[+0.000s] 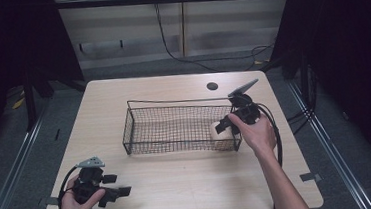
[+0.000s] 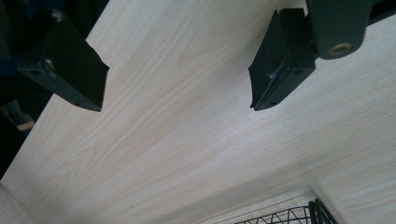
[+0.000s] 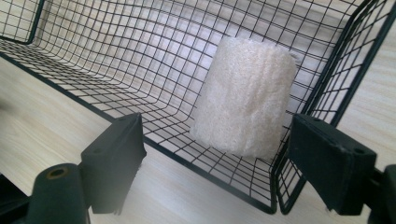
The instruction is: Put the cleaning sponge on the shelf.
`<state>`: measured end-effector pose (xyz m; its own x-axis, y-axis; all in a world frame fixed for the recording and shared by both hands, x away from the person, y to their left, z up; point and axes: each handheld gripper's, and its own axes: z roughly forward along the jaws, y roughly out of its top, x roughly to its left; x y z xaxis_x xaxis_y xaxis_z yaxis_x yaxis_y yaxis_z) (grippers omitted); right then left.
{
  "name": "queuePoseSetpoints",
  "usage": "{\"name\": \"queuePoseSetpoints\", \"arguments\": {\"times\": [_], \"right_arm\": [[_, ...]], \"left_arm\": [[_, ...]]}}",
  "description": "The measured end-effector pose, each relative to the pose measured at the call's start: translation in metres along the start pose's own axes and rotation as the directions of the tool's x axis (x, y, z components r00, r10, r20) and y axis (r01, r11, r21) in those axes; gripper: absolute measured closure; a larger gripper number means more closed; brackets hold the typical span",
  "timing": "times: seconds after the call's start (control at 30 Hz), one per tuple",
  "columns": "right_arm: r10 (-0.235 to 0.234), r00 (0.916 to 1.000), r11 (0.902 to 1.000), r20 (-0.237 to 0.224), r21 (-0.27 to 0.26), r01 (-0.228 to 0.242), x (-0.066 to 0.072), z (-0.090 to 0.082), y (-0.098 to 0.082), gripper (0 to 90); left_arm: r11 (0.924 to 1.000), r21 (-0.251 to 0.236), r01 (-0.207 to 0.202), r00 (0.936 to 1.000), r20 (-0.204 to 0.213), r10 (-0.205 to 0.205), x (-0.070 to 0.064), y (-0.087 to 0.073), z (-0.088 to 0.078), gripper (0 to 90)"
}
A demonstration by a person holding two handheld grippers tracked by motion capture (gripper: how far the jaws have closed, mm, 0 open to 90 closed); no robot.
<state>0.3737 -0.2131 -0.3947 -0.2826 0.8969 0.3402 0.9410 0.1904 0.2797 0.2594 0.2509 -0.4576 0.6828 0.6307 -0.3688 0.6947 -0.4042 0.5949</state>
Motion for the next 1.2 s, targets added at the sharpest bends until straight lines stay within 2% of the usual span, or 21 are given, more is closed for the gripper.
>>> {"name": "queuePoseSetpoints", "arguments": {"times": [0.2, 0.33, 0.43, 0.6, 0.67, 0.87, 0.93, 1.03, 1.1, 1.17, 1.2], "right_arm": [[-0.038, 0.9991, 0.999, -0.017, -0.025, 0.038, 0.002, -0.009, -0.008, 21.3], [-0.061, 0.9977, 0.9979, -0.03, -0.021, 0.06, 0.006, -0.013, -0.013, 22.4], [-0.069, 0.9967, 0.9968, -0.044, -0.043, 0.067, 0.006, -0.016, -0.018, 23.3], [-0.091, 0.995, 0.9944, -0.041, -0.058, 0.089, 0.008, -0.017, -0.028, 24.2], [-0.109, 0.9935, 0.992, -0.034, -0.067, 0.107, 0.009, -0.017, -0.033, 24.7], [-0.124, 0.9906, 0.9897, -0.058, -0.08, 0.119, 0.013, -0.016, -0.044, 25.0], [-0.14, 0.9894, 0.9873, -0.037, -0.081, 0.137, 0.016, -0.015, -0.049, 25.3], [-0.149, 0.987, 0.9838, -0.059, -0.108, 0.142, 0.022, -0.013, -0.057, 25.8], [-0.179, 0.9833, 0.9784, -0.032, -0.11, 0.175, 0.027, -0.009, -0.064, 27.1], [-0.17, 0.9835, 0.9799, -0.062, -0.116, 0.162, 0.028, -0.004, -0.071, 27.4], [-0.175, 0.9832, 0.979, -0.052, -0.115, 0.168, 0.028, -0.003, -0.074, 27.5]], "left_arm": [[1.0, 0.004, -0.003, 1.0, -0.002, 0.003, 0.0, 0.0, 0.0, 18.9], [1.0, 0.001, 0.001, 1.0, -0.001, -0.001, 0.0, 0.0, 0.0, 18.9], [1.0, 0.002, -0.002, 1.0, -0.002, 0.002, 0.0, 0.0, 0.0, 18.9], [1.0, 0.002, -0.002, 1.0, -0.004, 0.002, 0.0, 0.0, 0.0, 18.9], [1.0, 0.004, -0.002, 1.0, -0.007, 0.002, 0.0, 0.0, 0.001, 18.9], [1.0, 0.003, -0.002, 1.0, -0.007, 0.002, 0.0, 0.0, 0.001, 18.9], [1.0, 0.005, -0.002, 1.0, -0.008, 0.002, 0.0, 0.0, 0.001, 18.9], [1.0, 0.003, -0.001, 1.0, -0.006, 0.001, 0.0, 0.0, 0.0, 18.9], [1.0, -0.002, 0.004, 1.0, -0.002, -0.004, 0.0, 0.0, 0.0, 18.9], [1.0, -0.003, 0.004, 1.0, -0.005, -0.004, 0.0, 0.0, 0.0, 18.9], [1.0, 0.001, 0.0, 1.0, -0.005, 0.0, 0.0, 0.0, 0.0, 18.9]]}}
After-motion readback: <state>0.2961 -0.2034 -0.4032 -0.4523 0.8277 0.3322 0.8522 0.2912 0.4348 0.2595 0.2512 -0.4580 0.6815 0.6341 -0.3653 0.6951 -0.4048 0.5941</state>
